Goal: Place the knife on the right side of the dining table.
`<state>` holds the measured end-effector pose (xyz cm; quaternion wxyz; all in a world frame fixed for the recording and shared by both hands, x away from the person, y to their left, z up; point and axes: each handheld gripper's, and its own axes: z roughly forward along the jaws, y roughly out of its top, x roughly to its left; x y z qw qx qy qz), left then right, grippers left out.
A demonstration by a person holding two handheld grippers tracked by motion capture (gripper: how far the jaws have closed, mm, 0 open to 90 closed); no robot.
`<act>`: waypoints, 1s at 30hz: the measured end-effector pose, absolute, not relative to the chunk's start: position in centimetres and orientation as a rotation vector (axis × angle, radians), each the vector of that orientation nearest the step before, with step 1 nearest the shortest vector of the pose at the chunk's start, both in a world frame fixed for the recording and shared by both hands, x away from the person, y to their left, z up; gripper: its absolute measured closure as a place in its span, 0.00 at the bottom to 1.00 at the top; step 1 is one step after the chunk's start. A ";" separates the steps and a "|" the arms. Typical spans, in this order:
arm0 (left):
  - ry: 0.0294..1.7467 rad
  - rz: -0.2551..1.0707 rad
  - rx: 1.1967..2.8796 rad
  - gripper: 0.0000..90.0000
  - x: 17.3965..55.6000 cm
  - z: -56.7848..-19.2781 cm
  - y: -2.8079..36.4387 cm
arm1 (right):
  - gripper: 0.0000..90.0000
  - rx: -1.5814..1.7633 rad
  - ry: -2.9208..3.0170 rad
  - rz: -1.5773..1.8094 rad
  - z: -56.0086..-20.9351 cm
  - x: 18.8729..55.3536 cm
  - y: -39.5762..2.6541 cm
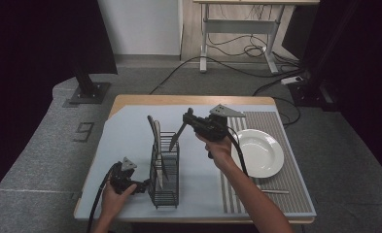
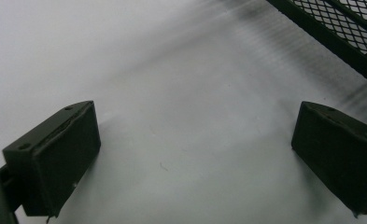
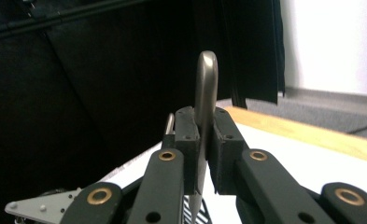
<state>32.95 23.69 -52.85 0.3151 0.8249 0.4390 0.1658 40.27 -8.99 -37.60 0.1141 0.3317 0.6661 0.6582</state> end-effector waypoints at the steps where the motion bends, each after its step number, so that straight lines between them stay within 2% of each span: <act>1: 1.158 0.436 2.170 0.01 32.9 -52.9 23.7 | 0.93 0.970 1.941 1.943 -37.4 40.2 -9.3; 19: 1.157 0.438 2.173 0.01 33.0 -52.8 23.7 | 0.93 0.962 1.746 2.130 -34.9 38.8 -15.0; 30: 1.157 0.438 2.174 0.01 33.0 -52.8 23.7 | 0.93 1.042 1.697 2.062 -36.3 39.4 -18.1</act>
